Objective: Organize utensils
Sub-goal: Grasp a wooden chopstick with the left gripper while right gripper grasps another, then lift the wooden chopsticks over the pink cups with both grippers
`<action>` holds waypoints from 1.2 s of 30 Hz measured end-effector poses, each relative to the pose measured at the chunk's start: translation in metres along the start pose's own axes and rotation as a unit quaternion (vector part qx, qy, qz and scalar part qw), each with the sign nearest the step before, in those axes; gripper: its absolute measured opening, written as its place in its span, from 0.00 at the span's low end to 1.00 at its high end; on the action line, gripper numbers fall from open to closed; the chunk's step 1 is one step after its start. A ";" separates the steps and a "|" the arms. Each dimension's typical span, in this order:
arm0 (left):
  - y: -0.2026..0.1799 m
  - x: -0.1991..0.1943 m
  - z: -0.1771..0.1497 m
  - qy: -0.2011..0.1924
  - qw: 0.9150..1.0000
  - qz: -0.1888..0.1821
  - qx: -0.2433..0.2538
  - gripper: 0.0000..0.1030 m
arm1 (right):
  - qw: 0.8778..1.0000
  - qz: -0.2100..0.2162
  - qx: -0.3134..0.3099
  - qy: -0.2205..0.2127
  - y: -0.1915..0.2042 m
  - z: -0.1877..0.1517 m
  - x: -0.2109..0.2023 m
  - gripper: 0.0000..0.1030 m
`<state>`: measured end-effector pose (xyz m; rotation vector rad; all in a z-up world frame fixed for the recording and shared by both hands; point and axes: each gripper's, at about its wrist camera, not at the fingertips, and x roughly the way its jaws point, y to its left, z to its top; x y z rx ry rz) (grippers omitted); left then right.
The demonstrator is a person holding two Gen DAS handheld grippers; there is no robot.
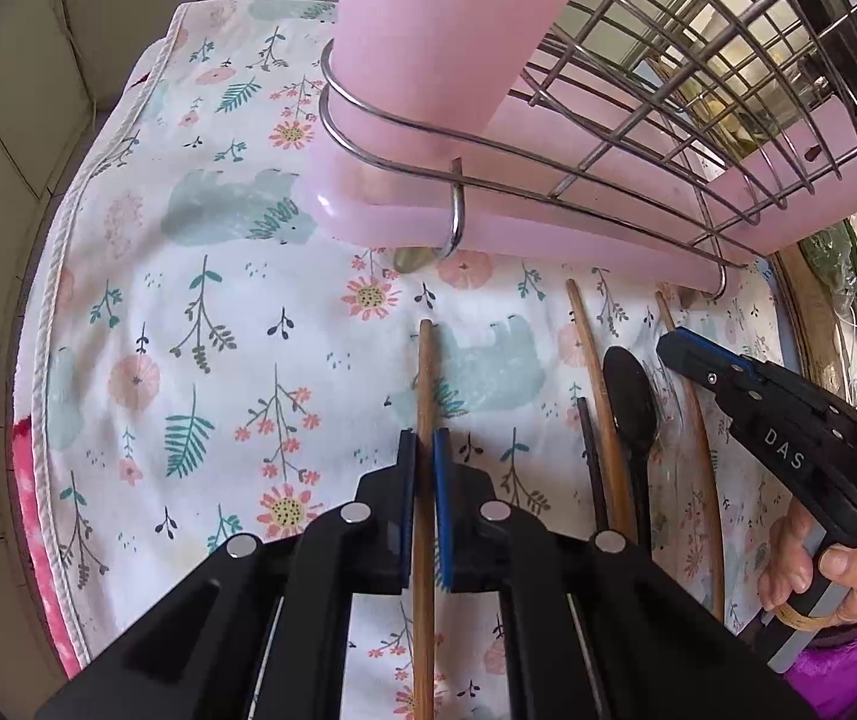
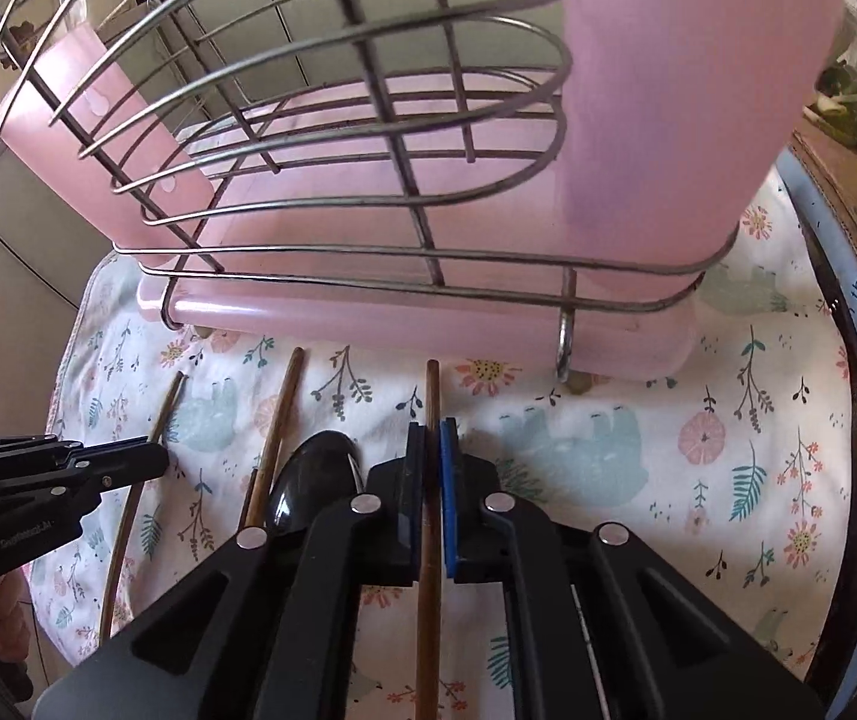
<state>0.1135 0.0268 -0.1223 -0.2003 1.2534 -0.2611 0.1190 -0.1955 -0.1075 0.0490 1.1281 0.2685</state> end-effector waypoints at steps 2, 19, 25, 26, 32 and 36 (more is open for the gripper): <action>0.004 -0.010 -0.004 -0.017 1.000 -0.009 -0.008 0.05 | 1.000 0.008 0.005 -0.012 -0.006 -0.007 -0.012 0.05; -0.007 -0.142 -0.048 -0.251 0.968 -0.024 0.001 0.05 | 0.975 0.073 -0.001 -0.212 -0.015 -0.039 -0.142 0.05; -0.019 -0.169 -0.064 -0.305 0.952 -0.016 0.022 0.05 | 0.962 0.064 -0.013 -0.264 -0.023 -0.054 -0.178 0.05; -0.021 -0.172 -0.067 -0.310 0.950 -0.014 0.025 0.05 | 0.962 0.065 -0.014 -0.266 -0.023 -0.055 -0.181 0.05; -0.026 -0.181 -0.075 -0.325 0.945 -0.018 0.023 0.05 | 0.955 0.061 -0.005 -0.289 -0.031 -0.067 -0.194 0.05; -0.027 -0.189 -0.075 -0.340 0.940 -0.020 0.022 0.05 | 0.951 0.051 -0.010 -0.306 -0.031 -0.067 -0.205 0.05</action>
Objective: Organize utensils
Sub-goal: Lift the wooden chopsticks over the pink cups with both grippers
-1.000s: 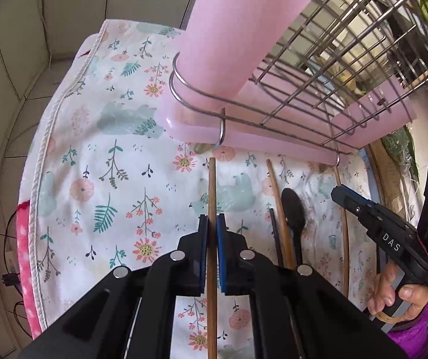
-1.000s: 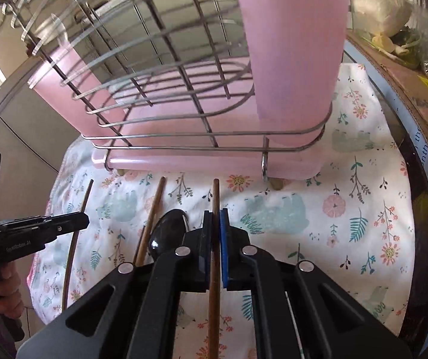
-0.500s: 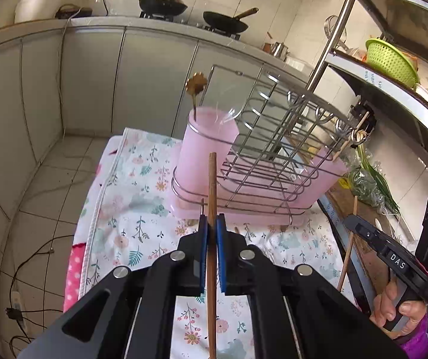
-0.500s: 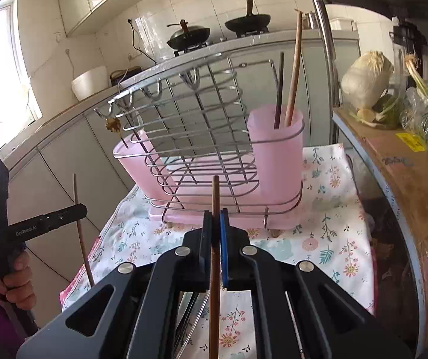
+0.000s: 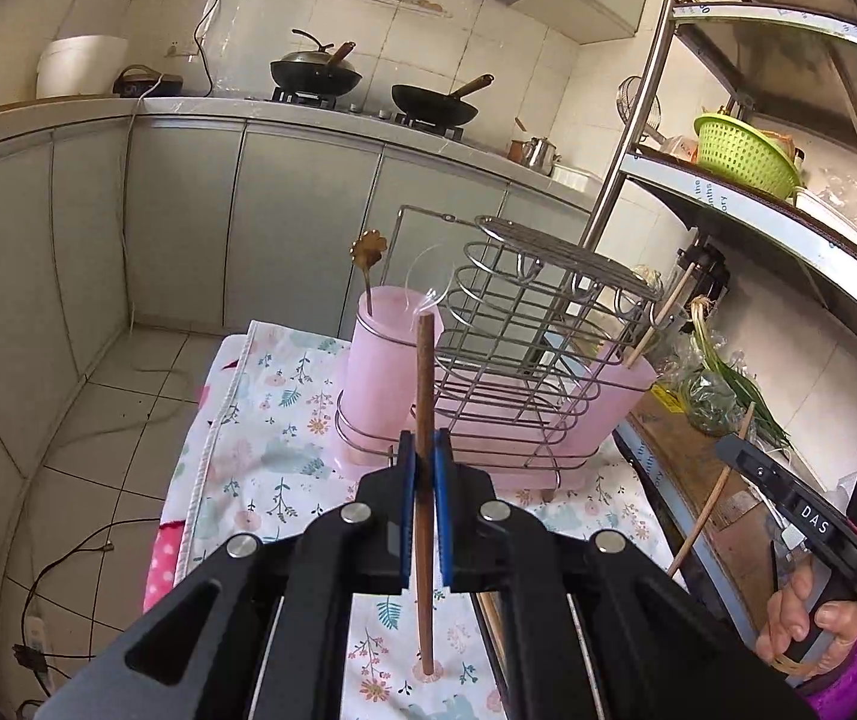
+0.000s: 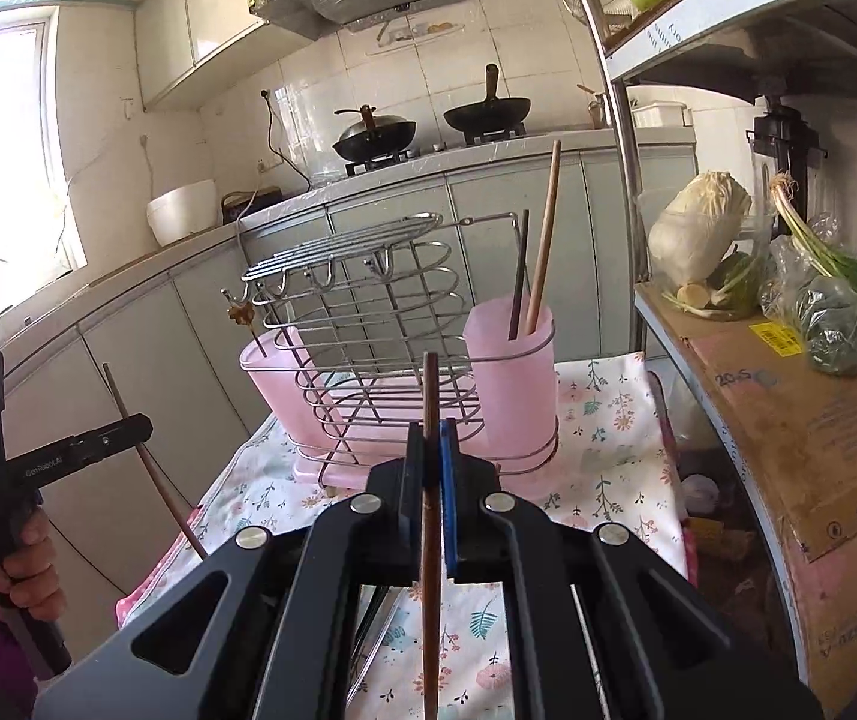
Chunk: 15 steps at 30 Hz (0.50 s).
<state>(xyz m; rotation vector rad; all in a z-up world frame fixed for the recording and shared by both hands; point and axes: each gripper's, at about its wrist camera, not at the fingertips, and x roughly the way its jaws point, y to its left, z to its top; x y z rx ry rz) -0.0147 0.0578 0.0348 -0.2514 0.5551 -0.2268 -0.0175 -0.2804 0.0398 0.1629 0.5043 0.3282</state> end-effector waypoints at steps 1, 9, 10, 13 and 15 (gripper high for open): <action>-0.001 -0.003 0.003 -0.006 1.000 0.001 0.000 0.05 | 1.000 -0.001 -0.001 -0.005 0.000 0.003 -0.002 0.05; -0.009 -0.027 0.034 -0.061 0.998 0.004 0.013 0.05 | 0.998 -0.015 -0.003 -0.068 0.001 0.042 -0.022 0.05; -0.011 -0.030 0.039 -0.070 0.997 0.004 0.016 0.05 | 0.997 -0.015 -0.004 -0.078 0.001 0.050 -0.026 0.05; -0.015 -0.041 0.057 -0.096 0.995 0.004 0.020 0.05 | 0.994 -0.018 -0.012 -0.110 0.003 0.074 -0.036 0.05; -0.018 -0.047 0.070 -0.113 0.993 0.005 0.020 0.05 | 0.990 -0.021 -0.018 -0.136 0.005 0.090 -0.042 0.05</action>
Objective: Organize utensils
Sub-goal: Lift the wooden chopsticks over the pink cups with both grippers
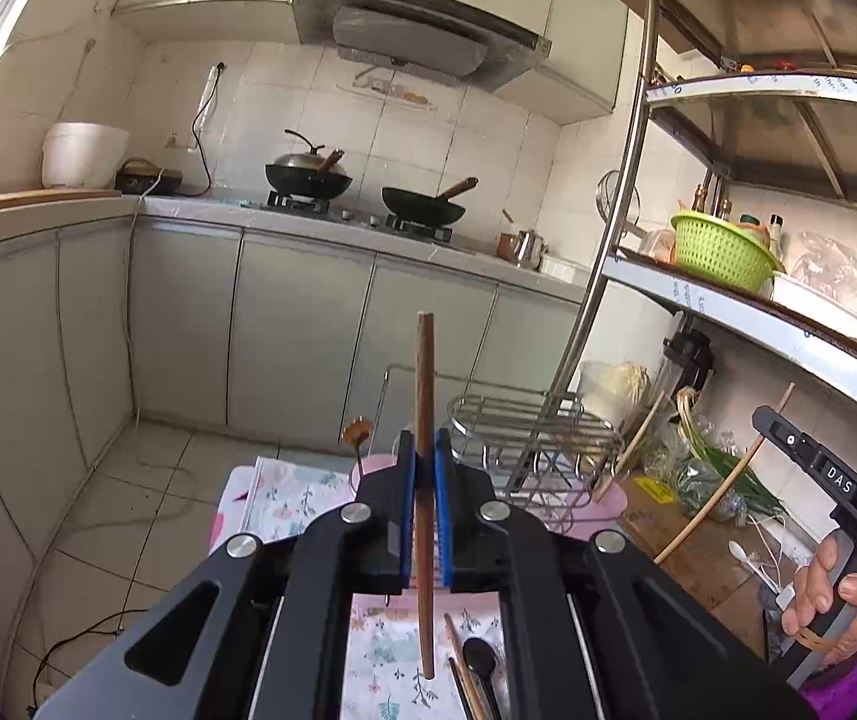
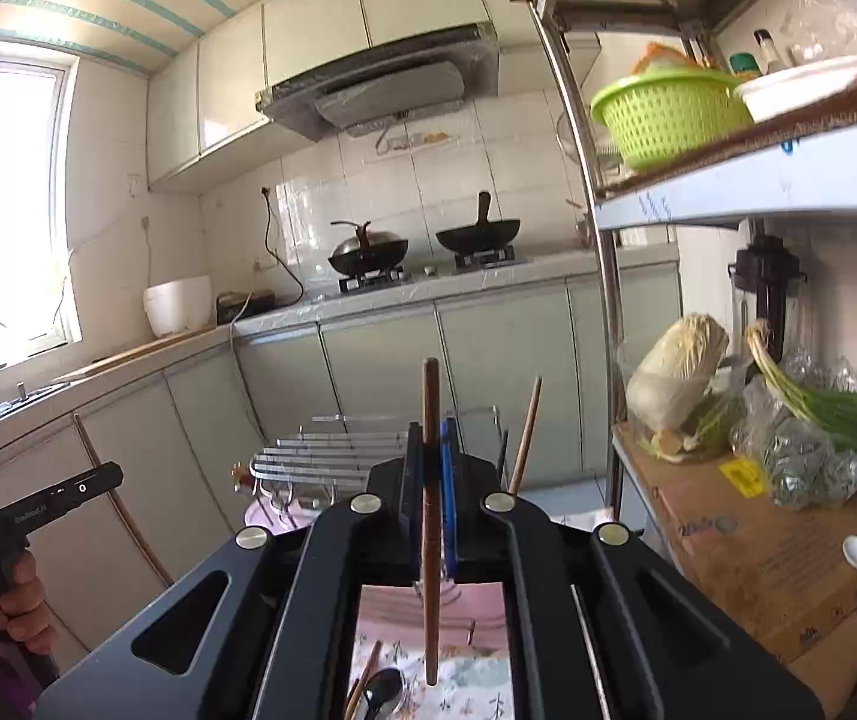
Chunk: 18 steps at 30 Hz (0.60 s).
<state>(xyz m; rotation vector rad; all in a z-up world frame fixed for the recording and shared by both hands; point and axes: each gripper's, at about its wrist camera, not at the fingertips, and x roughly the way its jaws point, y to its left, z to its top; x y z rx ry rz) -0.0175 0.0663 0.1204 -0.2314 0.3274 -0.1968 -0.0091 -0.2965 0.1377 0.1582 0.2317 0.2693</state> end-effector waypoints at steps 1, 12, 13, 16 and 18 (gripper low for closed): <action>-0.001 -0.001 0.007 -0.007 1.000 -0.001 -0.001 0.05 | 1.000 -0.003 -0.003 -0.010 0.001 0.007 -0.001 0.05; -0.006 0.016 0.067 -0.084 0.996 0.029 0.012 0.05 | 0.996 -0.029 -0.022 -0.084 0.002 0.062 0.022 0.05; -0.006 0.021 0.069 -0.088 0.995 0.033 0.013 0.05 | 0.996 -0.032 -0.024 -0.086 0.002 0.064 0.026 0.05; -0.002 0.038 0.072 -0.095 0.994 0.046 0.011 0.05 | 0.995 -0.037 -0.029 -0.085 -0.001 0.064 0.039 0.05; 0.000 0.050 0.075 -0.098 0.994 0.053 0.010 0.05 | 0.996 -0.041 -0.032 -0.079 -0.003 0.062 0.049 0.05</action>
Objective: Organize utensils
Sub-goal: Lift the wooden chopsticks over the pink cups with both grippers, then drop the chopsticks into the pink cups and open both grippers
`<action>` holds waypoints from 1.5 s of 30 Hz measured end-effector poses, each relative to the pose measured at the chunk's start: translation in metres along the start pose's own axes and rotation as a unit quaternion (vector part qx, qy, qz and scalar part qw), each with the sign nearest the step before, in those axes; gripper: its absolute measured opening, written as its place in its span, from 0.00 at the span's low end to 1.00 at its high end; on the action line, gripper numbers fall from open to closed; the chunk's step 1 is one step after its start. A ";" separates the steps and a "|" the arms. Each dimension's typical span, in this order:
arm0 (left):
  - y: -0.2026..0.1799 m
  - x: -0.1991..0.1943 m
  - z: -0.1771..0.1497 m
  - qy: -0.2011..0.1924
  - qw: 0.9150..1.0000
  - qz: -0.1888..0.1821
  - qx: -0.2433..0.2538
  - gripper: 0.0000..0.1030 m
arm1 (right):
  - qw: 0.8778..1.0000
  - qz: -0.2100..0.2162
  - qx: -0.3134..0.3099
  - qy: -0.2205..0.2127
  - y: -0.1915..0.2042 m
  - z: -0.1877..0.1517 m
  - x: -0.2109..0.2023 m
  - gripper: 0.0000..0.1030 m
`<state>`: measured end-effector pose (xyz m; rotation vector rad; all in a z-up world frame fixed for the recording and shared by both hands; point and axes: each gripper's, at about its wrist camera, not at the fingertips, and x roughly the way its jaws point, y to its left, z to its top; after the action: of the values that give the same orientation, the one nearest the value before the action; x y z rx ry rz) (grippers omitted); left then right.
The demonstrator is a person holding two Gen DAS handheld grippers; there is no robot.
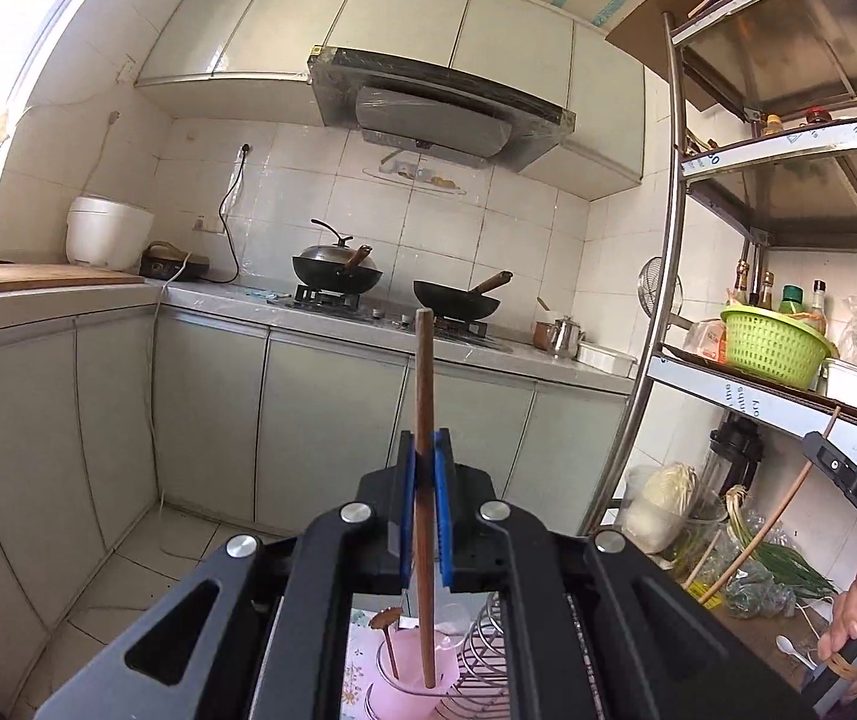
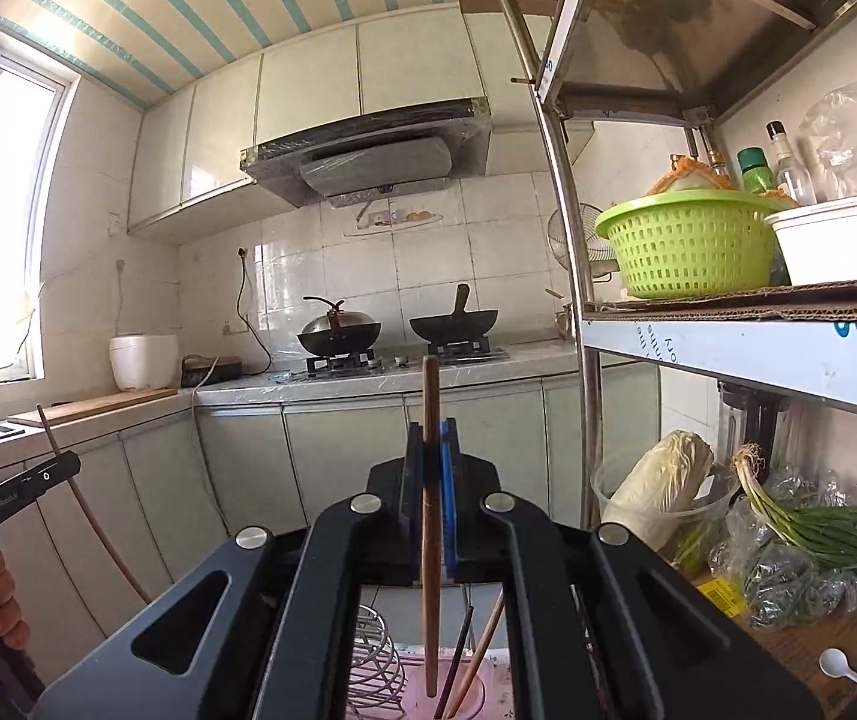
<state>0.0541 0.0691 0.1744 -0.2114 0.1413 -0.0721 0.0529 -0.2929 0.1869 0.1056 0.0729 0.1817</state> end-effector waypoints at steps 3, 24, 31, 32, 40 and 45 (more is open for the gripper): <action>-0.001 0.018 -0.005 0.003 1.000 0.008 0.007 0.05 | 1.000 -0.003 -0.001 0.012 -0.001 -0.007 0.010 0.05; 0.014 0.089 -0.094 0.150 0.988 0.028 0.011 0.05 | 0.987 -0.007 0.049 0.156 -0.035 -0.084 0.065 0.05; 0.015 0.091 -0.099 0.149 0.988 0.030 0.010 0.09 | 0.982 -0.010 0.057 0.178 -0.038 -0.096 0.070 0.05; 0.015 0.090 -0.099 0.148 0.988 0.030 0.010 0.16 | 0.981 -0.008 0.059 0.184 -0.039 -0.097 0.072 0.06; 0.014 0.072 -0.090 0.129 0.991 0.017 0.002 0.41 | 0.977 -0.001 0.061 0.205 -0.039 -0.101 0.069 0.38; 0.013 0.052 -0.082 0.118 0.993 0.007 -0.008 0.42 | 0.977 -0.002 0.059 0.206 -0.037 -0.099 0.058 0.38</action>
<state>0.0943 0.0610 0.0849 -0.2170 0.3794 -0.0810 0.1087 -0.3091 0.0814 0.1846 0.4973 0.1941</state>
